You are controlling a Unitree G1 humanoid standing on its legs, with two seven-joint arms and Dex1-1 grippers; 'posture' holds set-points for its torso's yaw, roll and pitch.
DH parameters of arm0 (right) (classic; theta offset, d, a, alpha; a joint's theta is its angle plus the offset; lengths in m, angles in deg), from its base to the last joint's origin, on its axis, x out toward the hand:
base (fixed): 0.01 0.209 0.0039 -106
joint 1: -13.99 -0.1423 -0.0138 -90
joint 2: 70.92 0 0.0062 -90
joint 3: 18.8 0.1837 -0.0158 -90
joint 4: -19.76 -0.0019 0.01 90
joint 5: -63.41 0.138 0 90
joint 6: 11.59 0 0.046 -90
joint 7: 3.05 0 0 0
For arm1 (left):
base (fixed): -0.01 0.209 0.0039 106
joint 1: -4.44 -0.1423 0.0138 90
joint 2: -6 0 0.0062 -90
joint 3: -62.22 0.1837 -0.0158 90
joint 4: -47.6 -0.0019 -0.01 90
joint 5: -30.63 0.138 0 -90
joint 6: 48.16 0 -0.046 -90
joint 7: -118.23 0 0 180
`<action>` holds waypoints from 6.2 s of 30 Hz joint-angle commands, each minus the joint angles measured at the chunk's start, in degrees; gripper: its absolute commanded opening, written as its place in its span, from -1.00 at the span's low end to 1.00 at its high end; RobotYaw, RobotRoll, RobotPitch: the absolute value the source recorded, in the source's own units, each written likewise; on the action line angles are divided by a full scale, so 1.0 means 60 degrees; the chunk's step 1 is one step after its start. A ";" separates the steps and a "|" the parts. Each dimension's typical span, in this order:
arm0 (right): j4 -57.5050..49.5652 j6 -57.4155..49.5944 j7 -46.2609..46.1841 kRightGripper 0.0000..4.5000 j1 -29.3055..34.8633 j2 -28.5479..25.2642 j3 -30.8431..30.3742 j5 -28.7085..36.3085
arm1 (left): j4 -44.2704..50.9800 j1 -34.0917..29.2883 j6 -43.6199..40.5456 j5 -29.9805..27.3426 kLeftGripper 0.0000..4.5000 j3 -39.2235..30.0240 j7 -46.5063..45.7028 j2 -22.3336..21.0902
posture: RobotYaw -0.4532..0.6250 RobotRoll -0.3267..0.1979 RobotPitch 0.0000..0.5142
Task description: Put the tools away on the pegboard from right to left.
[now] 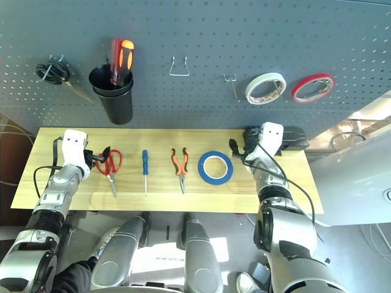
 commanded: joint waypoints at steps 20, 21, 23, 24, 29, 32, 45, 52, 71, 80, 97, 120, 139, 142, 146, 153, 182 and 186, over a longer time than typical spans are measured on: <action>-0.2173 -0.4888 0.0557 1.00 0.0319 -0.0163 -0.1437 -0.0593 | 0.1017 0.0871 0.0312 0.0410 0.99 0.2614 0.4579 -0.0610 | -0.07 0.25 -0.19; -0.2025 -0.4860 0.0514 1.00 0.0262 -0.0089 -0.1561 -0.0716 | 0.0918 0.0990 0.0381 0.0450 0.99 0.2757 0.4789 -0.0591 | -0.06 0.25 -0.20; -0.1659 -0.4710 0.0453 1.00 0.0117 0.0069 -0.1811 -0.0967 | 0.0554 0.1236 0.0412 0.0523 0.99 0.3070 0.5212 -0.0495 | -0.04 0.25 -0.19; -0.1439 -0.4609 0.0423 1.00 0.0050 0.0172 -0.1927 -0.1079 | 0.0216 0.1359 0.0515 0.0647 0.99 0.3224 0.5296 -0.0424 | -0.03 0.25 -0.19; -0.0818 -0.4380 0.0238 1.00 -0.0150 0.0424 -0.2248 -0.1434 | -0.0767 0.1644 0.0795 0.1044 0.99 0.3550 0.5285 -0.0159 | -0.02 0.25 -0.14; -0.0518 -0.4292 0.0000 1.00 -0.0157 0.0466 -0.2320 -0.1588 | -0.0856 0.1666 0.0815 0.1123 0.99 0.3642 0.5362 -0.0018 | -0.02 0.25 -0.10; -0.0294 -0.4151 -0.0506 1.00 -0.0046 0.0527 -0.2314 -0.1777 | -0.0173 0.1495 0.0581 0.1108 0.99 0.3623 0.5535 -0.0082 | -0.02 0.25 0.12; -0.0317 -0.4254 -0.0555 0.92 -0.0148 0.0694 -0.2344 -0.1791 | 0.0687 0.1204 0.0191 0.1064 1.00 0.3681 0.5620 -0.0138 | -0.02 0.25 0.27; -0.9261 -0.5910 0.0137 -0.69 0.3080 -0.0353 -0.2558 -0.1832 | 0.3089 0.0204 0.0265 0.0686 1.00 0.3263 0.4991 -0.0217 | -0.04 0.25 0.33; -1.3952 -0.3297 0.0687 -0.69 0.5515 -0.1550 -0.2099 -0.1989 | 0.5288 -0.0436 0.0174 0.0037 1.00 0.2831 0.4691 -0.0242 | -0.06 0.25 0.34; -1.5917 -0.1101 0.0894 -0.69 0.6116 -0.1802 -0.0935 -0.1656 | 0.7568 0.0055 -0.1302 -0.1563 1.00 0.3020 0.5087 -0.0140 | -0.13 0.25 0.40; -1.5311 -0.1573 -0.0137 -0.69 0.5131 -0.1799 -0.0405 -0.2125 | 0.7640 0.0386 -0.1494 -0.1636 1.00 0.3137 0.4971 -0.0190 | -0.10 0.25 0.38; -1.2764 -0.1206 -0.0897 -0.26 0.3801 -0.0984 -0.1545 -0.2781 | 0.7731 0.0554 -0.1628 -0.1644 1.00 0.3423 0.4985 -0.0306 | -0.01 0.25 0.36; -1.3216 -0.1575 -0.0544 0.20 0.4425 -0.0926 -0.1534 -0.2435 | 0.7733 0.0574 -0.1661 -0.1602 1.00 0.3458 0.5042 -0.0395 | -0.01 0.25 0.38; -1.3811 -0.1967 -0.0255 0.81 0.5465 -0.0885 -0.1493 -0.2207 | 0.7644 0.0601 -0.1530 -0.1509 1.00 0.3474 0.5094 -0.0549 | -0.01 0.25 0.38; -1.4298 -0.6021 0.0009 0.99 0.6463 0.0030 -0.1455 -0.0761 | 0.7187 0.0802 -0.1578 -0.1086 1.00 0.3707 0.5644 -0.1230 | -0.03 0.25 0.40; -0.8347 -0.9986 -0.2989 0.99 0.1739 0.3892 -0.1796 -0.0432 | 0.5698 0.1265 -0.1753 0.0590 1.00 0.5052 0.7408 -0.2304 | 0.18 0.25 0.54; -0.7788 -0.9211 -0.3037 0.99 0.1846 0.3751 -0.1998 -0.0614 | 0.5730 0.1204 -0.1829 0.0596 1.00 0.4936 0.7250 -0.2242 | 0.21 0.25 0.57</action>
